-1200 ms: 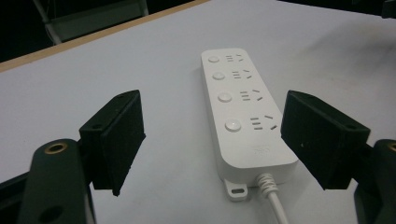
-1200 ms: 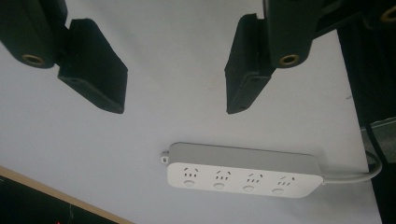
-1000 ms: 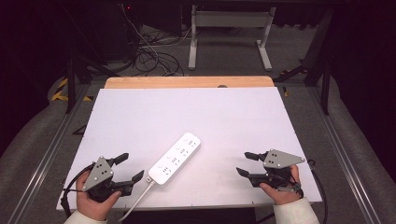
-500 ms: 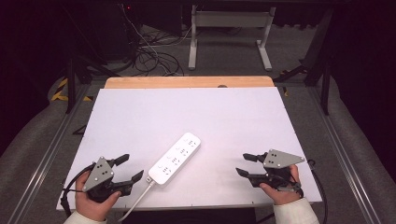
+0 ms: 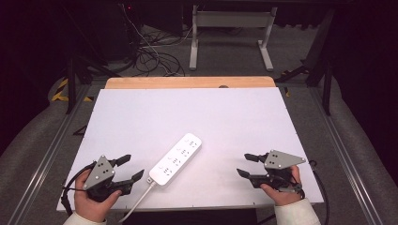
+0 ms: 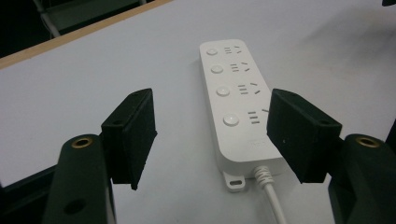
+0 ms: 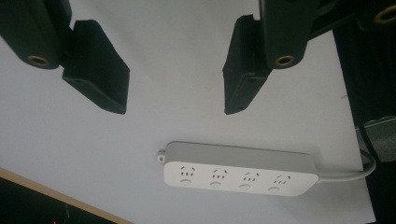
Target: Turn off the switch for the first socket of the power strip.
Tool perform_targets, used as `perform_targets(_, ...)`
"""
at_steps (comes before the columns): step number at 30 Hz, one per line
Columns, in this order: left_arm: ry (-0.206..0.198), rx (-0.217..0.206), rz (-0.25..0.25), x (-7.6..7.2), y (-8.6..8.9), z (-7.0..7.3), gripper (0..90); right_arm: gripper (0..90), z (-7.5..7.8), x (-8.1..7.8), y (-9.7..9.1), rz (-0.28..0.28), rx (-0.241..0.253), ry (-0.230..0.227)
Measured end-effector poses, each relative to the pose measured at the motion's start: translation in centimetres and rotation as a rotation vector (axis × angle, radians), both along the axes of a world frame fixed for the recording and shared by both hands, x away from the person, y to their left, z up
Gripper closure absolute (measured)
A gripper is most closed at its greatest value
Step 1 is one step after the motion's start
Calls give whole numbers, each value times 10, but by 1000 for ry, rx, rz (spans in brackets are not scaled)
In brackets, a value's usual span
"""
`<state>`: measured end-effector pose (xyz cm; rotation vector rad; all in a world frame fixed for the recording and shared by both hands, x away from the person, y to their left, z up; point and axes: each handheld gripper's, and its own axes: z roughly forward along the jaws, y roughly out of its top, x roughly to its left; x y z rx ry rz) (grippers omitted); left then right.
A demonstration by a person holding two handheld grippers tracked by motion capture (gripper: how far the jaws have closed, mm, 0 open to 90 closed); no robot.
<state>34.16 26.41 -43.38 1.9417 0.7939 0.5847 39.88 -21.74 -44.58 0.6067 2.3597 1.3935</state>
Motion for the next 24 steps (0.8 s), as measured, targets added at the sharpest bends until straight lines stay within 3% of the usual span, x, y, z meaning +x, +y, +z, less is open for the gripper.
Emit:
perform_targets(8,37,9,-7,7,-7,8,365,413,-1,0,1,4,-1,4)
perform_targets(24,59,29,-49,25,-25,18,384,404,-1,1,1,12,-4,7)
